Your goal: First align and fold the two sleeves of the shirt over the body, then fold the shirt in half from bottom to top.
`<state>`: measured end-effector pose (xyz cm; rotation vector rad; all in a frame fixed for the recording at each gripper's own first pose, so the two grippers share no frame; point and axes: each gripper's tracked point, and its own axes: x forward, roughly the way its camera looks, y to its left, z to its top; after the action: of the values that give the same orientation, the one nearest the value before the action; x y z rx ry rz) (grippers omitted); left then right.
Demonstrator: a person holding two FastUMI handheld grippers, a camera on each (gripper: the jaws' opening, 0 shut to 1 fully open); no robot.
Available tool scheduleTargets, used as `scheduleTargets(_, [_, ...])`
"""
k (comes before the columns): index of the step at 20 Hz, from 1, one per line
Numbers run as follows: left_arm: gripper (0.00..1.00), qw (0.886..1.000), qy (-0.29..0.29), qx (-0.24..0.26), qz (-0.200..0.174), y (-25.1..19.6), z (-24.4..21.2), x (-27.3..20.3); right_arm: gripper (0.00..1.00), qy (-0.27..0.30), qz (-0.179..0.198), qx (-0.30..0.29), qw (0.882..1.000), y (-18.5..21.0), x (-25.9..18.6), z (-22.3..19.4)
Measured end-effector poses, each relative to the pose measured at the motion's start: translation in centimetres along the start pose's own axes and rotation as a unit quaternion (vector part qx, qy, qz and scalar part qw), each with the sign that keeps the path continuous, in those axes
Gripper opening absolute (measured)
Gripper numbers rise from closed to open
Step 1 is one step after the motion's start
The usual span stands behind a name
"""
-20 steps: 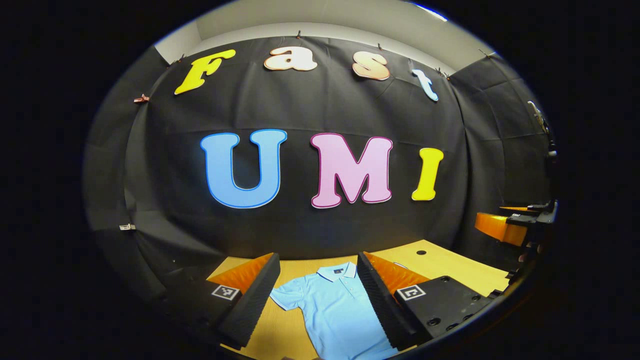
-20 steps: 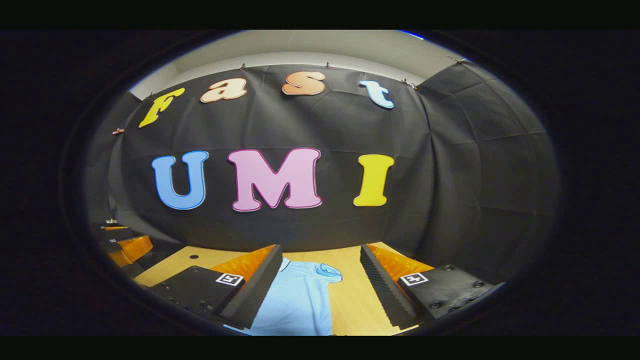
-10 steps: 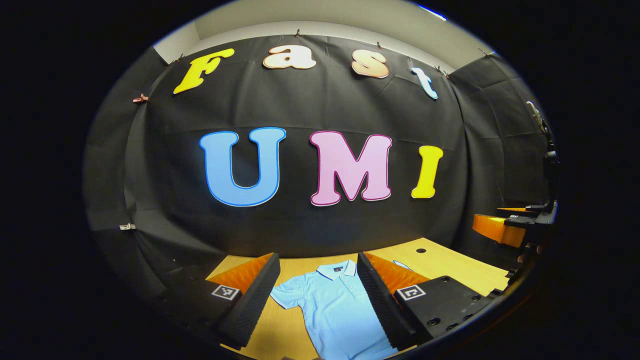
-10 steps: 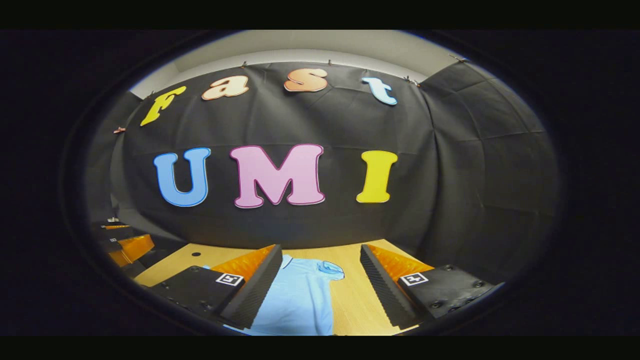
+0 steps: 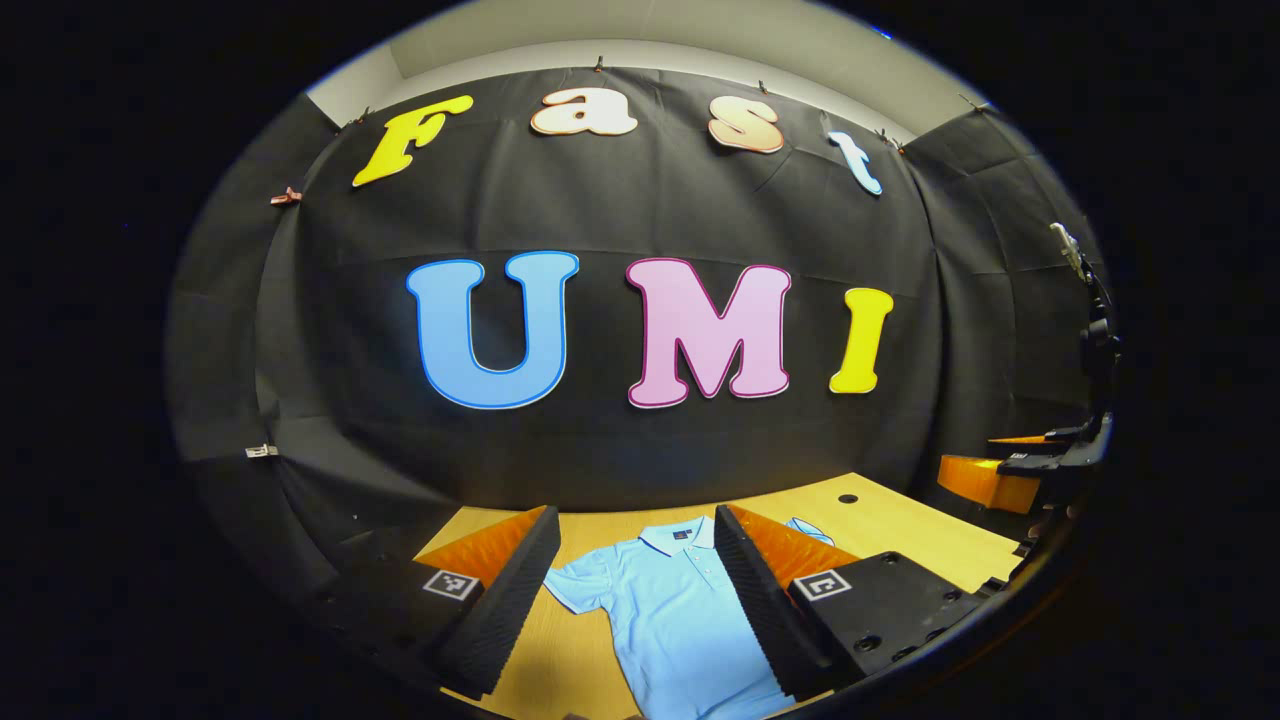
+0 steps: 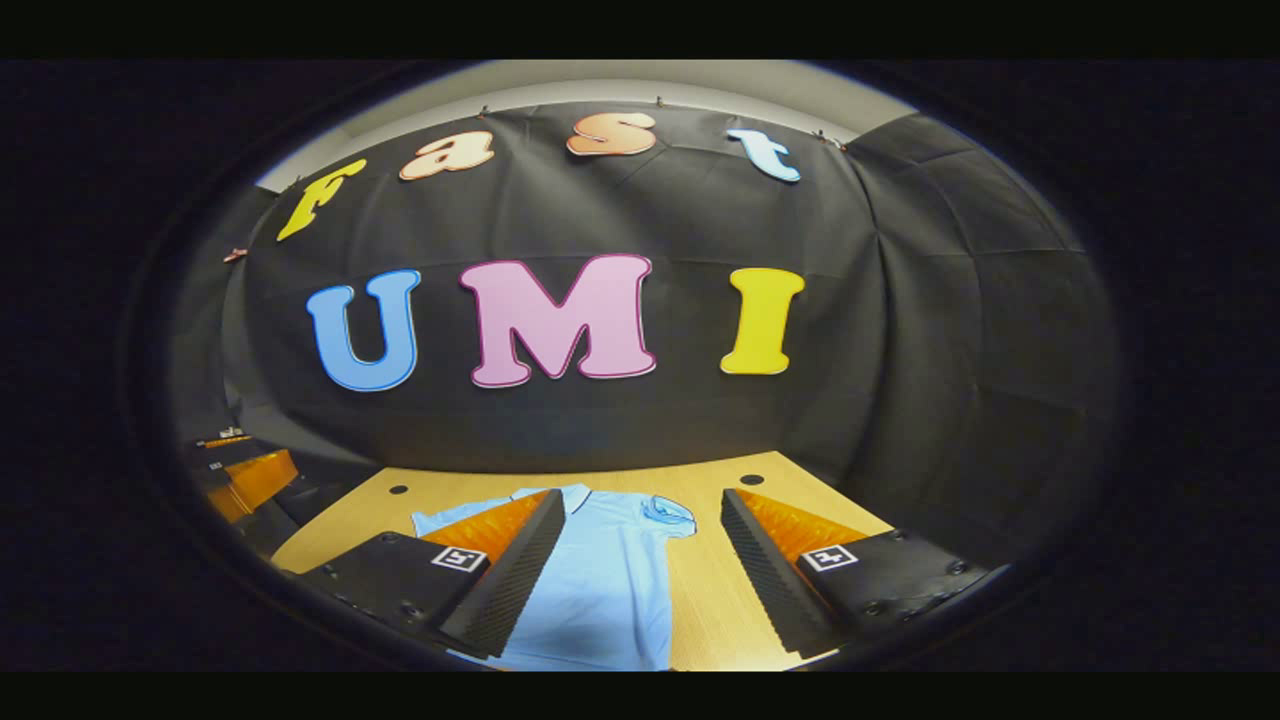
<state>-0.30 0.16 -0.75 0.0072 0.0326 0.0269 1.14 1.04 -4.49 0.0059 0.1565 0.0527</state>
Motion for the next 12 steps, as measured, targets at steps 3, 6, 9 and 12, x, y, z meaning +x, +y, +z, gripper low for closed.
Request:
scheduleTargets(3, [0.98,1.000,0.005,0.000,0.009,0.1,-0.5,0.1,0.98,0.010,0.014,-0.020,1.000,0.4,1.4,-0.8])
scheduleTargets(6, [0.98,1.000,0.012,0.001,0.023,0.5,-0.8,0.3,0.98,0.023,0.022,-0.027,0.999,0.3,3.5,-1.7])
scheduleTargets(9, [0.98,0.999,0.020,0.003,0.040,0.9,-1.2,1.0,0.98,0.039,0.029,-0.042,0.998,-0.2,6.6,-2.8])
scheduleTargets(12, [0.98,0.998,0.040,0.003,0.052,1.2,-2.0,2.2,0.98,0.053,0.033,-0.055,0.997,-1.4,10.1,-3.7])
